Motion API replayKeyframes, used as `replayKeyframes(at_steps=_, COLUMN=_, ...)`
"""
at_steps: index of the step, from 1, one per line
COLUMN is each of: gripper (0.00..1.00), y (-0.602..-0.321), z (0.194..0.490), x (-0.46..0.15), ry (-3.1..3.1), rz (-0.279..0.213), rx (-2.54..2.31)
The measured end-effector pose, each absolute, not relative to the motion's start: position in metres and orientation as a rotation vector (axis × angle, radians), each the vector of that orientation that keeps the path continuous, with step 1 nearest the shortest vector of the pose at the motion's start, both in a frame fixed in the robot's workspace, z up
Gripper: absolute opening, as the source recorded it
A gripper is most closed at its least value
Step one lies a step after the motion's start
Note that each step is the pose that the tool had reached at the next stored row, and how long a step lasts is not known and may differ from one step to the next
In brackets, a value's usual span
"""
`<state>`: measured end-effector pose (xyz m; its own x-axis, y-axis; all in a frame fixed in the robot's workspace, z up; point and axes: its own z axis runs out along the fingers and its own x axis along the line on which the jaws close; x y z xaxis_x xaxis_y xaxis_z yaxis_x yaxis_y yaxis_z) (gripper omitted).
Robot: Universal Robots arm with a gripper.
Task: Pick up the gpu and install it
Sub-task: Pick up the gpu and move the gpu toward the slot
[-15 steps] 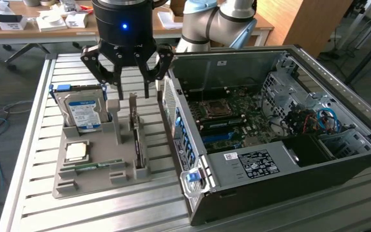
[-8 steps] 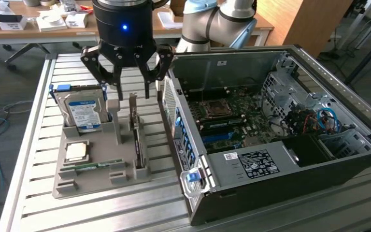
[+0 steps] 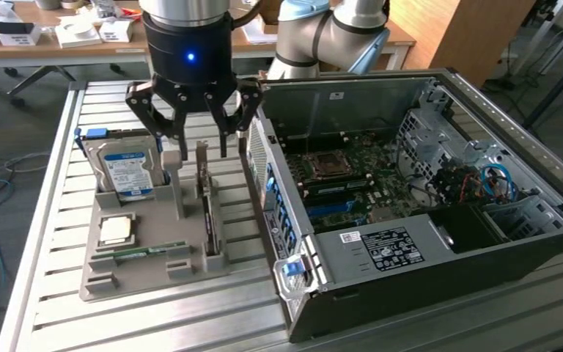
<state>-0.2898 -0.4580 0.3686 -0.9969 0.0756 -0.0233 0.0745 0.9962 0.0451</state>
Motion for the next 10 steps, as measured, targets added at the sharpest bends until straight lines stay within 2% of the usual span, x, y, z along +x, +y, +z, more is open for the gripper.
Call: replayKeyframes(at_steps=10, gripper=0.53, y=-0.458, z=0.350, x=-0.290, ry=3.114, rz=0.069, rx=0.117)
